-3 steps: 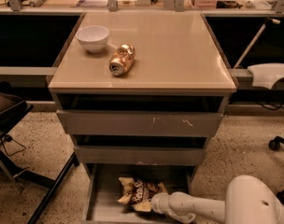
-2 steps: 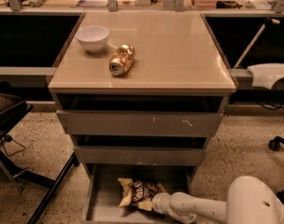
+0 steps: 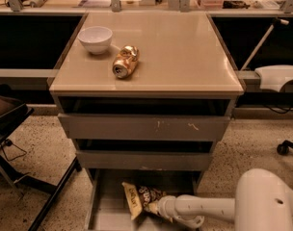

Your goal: Pick brown chip bag from bottom drawer and place on counter

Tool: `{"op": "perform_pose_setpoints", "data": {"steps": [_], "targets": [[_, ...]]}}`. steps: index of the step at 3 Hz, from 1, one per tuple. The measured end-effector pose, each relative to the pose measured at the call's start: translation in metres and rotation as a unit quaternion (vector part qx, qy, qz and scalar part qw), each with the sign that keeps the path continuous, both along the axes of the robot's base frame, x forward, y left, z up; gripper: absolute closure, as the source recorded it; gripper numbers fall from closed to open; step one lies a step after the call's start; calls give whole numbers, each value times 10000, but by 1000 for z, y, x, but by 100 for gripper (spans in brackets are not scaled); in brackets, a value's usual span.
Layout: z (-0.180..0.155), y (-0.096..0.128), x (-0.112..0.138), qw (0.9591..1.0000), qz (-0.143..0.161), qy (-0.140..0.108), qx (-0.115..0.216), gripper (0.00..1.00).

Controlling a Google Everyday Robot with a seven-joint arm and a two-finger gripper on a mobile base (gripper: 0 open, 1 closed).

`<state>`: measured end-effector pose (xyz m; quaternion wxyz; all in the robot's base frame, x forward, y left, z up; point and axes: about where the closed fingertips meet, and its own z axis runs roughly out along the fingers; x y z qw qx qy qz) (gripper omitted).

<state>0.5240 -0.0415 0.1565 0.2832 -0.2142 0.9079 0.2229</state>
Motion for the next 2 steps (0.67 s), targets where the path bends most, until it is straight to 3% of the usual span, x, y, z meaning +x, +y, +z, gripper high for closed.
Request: {"op": "perform_pose_setpoints", "data": {"steps": [1, 2], "targets": [[68, -9, 18, 9982, -375, -253, -391, 100], [138, -24, 19, 9918, -994, -407, -687, 100]]}}
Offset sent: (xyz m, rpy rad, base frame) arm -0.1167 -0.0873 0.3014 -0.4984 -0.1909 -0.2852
